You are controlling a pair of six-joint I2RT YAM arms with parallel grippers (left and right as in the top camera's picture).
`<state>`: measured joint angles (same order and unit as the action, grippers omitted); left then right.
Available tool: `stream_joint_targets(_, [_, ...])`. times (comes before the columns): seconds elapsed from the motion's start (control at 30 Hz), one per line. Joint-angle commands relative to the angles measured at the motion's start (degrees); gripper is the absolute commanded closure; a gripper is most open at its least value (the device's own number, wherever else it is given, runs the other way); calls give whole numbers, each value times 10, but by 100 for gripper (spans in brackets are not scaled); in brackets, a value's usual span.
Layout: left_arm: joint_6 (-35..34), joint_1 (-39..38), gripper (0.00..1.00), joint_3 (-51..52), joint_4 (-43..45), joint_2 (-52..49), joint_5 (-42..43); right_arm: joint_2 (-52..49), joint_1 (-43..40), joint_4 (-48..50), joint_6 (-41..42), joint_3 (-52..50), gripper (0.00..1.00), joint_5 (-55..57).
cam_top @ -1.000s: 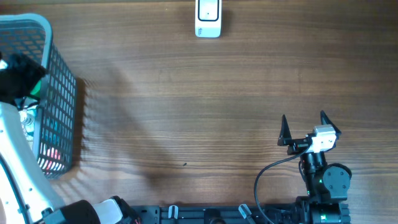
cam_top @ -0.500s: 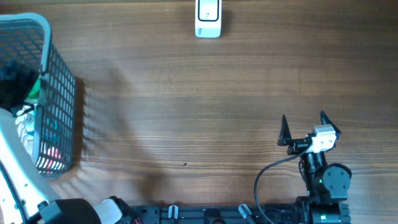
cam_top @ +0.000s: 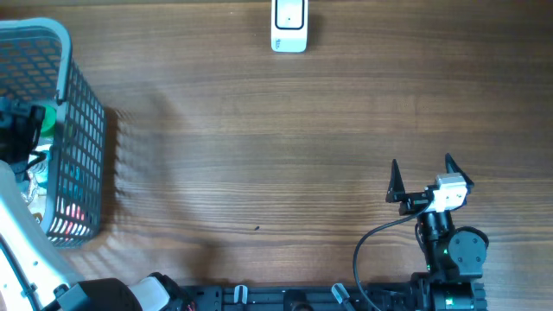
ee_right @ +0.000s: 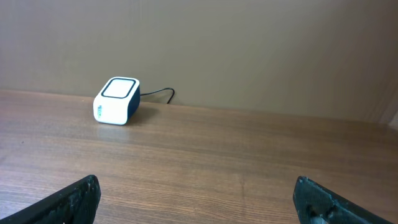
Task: Scan the item barcode
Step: 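Lower the left gripper onto the teal Listerine bottle and grasp it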
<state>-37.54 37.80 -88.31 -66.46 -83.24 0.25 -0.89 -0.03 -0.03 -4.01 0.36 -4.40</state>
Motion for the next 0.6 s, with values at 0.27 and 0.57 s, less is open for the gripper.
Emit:
stream_joint_targets(0.27, [-71,4,0,6,-20,9,-54,5,1,2,-4,-1,0,5])
stream_joint_targets(0.57, [-47,4,0,7,-17,3,-62,5,1,2,-4,-1,0,5])
